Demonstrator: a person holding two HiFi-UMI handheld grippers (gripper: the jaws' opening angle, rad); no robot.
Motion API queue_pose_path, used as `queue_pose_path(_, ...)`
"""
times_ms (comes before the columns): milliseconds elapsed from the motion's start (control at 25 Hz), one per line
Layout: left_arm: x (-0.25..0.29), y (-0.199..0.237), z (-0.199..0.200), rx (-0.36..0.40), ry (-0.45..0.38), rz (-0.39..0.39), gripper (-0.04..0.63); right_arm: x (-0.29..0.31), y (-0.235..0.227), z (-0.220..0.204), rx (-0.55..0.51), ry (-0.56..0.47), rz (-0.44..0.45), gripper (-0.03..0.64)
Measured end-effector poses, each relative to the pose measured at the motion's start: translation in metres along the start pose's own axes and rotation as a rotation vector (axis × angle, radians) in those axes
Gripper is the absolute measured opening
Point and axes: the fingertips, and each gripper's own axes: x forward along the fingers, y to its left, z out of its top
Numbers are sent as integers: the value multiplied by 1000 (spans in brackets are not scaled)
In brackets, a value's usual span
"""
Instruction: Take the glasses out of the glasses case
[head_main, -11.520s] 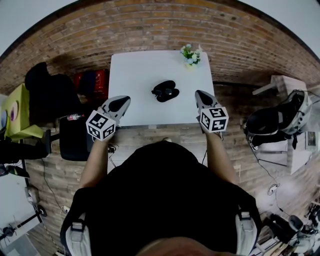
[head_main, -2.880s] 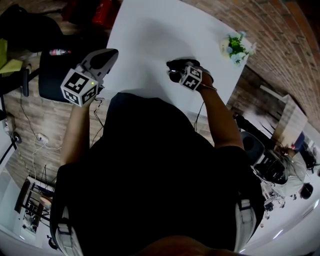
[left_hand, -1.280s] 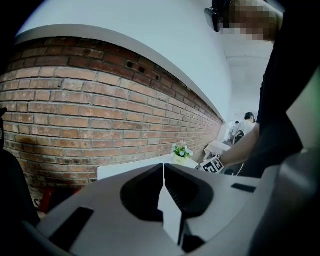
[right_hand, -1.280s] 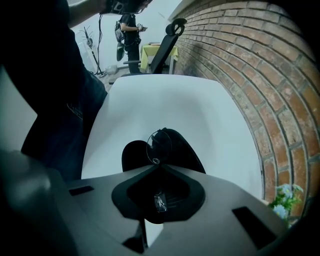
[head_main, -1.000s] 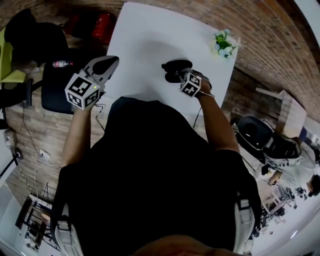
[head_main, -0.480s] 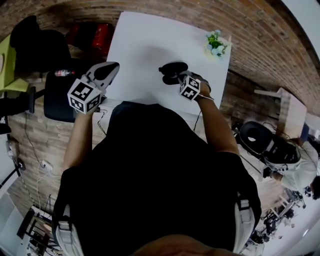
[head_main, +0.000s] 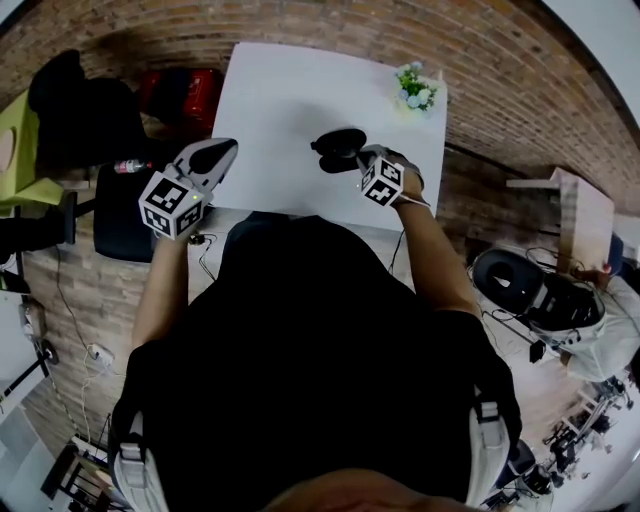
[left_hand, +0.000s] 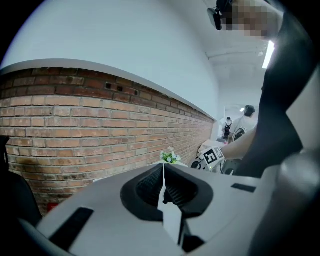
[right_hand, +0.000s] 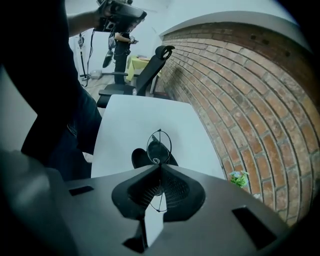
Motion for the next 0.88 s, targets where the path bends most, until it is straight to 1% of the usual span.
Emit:
queue_pose_path(400, -2, -41, 3, 39, -6, -44, 15, -44, -1, 9, 55, -71, -96, 23)
queue_pose_path(720, -10, -71, 0, 58, -1, -66, 16, -82, -2, 20, 61, -128, -162, 23)
queue_pose_path(880, -14, -80, -4, 60, 3, -63, 15, -102, -2, 26, 64, -162, -193, 23)
